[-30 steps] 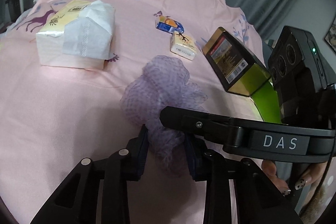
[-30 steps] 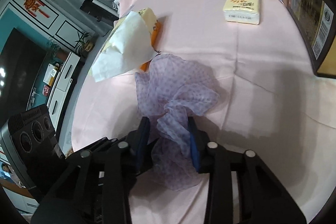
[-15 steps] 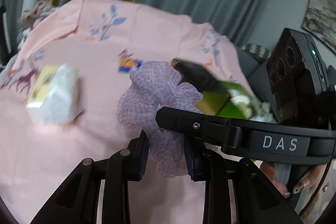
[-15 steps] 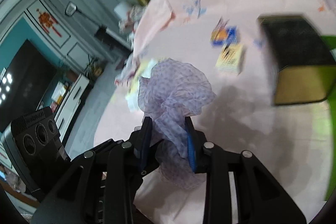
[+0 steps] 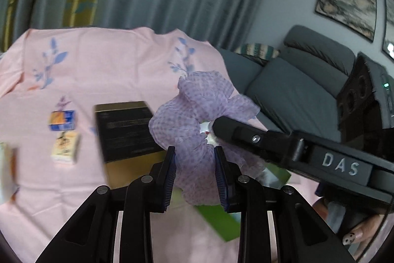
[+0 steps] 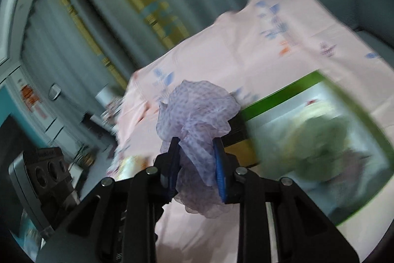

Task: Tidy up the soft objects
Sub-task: 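Carry the lilac scrunchie into the green box and release it, then move the right tool back to the small printed packet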

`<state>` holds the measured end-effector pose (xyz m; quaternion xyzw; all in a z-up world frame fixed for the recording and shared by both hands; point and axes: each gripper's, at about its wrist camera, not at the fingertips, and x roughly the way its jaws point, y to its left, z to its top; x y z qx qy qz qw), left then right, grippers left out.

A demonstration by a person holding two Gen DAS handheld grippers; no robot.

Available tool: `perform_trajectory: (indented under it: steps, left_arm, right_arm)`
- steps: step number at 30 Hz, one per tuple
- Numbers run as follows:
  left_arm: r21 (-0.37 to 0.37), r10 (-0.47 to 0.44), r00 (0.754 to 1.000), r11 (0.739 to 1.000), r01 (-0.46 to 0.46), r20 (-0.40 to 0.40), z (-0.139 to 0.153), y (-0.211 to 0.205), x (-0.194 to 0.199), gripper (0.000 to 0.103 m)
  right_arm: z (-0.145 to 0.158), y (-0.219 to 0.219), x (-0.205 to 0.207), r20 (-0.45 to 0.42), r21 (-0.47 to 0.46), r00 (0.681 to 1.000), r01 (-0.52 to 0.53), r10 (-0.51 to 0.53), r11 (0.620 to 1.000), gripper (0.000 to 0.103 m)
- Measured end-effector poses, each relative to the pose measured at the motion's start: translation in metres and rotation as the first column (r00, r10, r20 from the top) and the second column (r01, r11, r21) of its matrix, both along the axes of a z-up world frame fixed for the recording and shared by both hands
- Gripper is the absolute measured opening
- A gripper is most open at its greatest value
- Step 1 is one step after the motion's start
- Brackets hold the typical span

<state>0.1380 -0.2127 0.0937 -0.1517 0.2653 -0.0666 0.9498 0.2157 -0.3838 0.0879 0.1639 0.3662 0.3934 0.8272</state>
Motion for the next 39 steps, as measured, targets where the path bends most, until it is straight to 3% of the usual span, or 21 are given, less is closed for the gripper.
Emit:
perform_trajectory:
  steps: [9,19,20,21,22,24,27,31,33,39]
  left_arm:
    - [0.018,-0.024,0.994,0.999,0.026,-0.103,-0.021,-0.044,0.073,0.030]
    - [0.055,-0.026,0.987,0.998,0.035,-0.160,-0.045,-0.061,0.103,0.030]
    - [0.051,-0.029,0.986,0.998,0.038,-0.165,-0.046,-0.060,0.103,0.032]
    - [0.049,-0.032,0.985,0.998,0.041,-0.171,-0.046,-0.059,0.102,0.041]
    - [0.049,-0.033,0.984,0.998,0.042,-0.174,-0.044,-0.057,0.098,0.047]
    - [0.050,-0.023,0.987,0.998,0.031,-0.161,-0.038,-0.052,0.090,0.070]
    - [0.025,-0.016,0.995,1.000,0.019,-0.101,-0.022,-0.039,0.069,0.083]
    - [-0.030,0.020,0.996,0.999,-0.023,-0.091,-0.009,-0.008,0.034,0.084]
    - [-0.045,0.039,0.995,0.998,-0.044,-0.093,-0.008,0.009,0.014,0.084]
    - [-0.023,0.207,0.970,0.977,-0.211,-0.124,-0.020,0.068,-0.062,0.085]
  right_arm:
    - [-0.025,-0.054,0.052,-0.055,-0.037,0.978,0.199,-0.201,0.979,0.024]
    - [-0.063,-0.069,0.082,-0.172,-0.111,0.932,0.305,-0.320,0.946,0.024]
    - [-0.064,-0.069,0.084,-0.179,-0.115,0.929,0.308,-0.325,0.944,0.025]
    - [-0.066,-0.070,0.085,-0.189,-0.118,0.926,0.309,-0.327,0.944,0.025]
    - [-0.065,-0.070,0.085,-0.192,-0.124,0.926,0.307,-0.326,0.944,0.027]
    - [-0.059,-0.070,0.080,-0.169,-0.136,0.924,0.323,-0.343,0.937,0.045]
    - [-0.048,-0.071,0.071,-0.103,-0.160,0.918,0.365,-0.383,0.917,0.061]
    - [-0.037,-0.068,0.058,-0.043,-0.175,0.920,0.376,-0.389,0.910,0.072]
    - [-0.031,-0.062,0.051,-0.015,-0.188,0.923,0.374,-0.384,0.908,0.087]
    - [-0.009,-0.032,0.021,0.122,-0.234,0.923,0.384,-0.365,0.893,0.093]
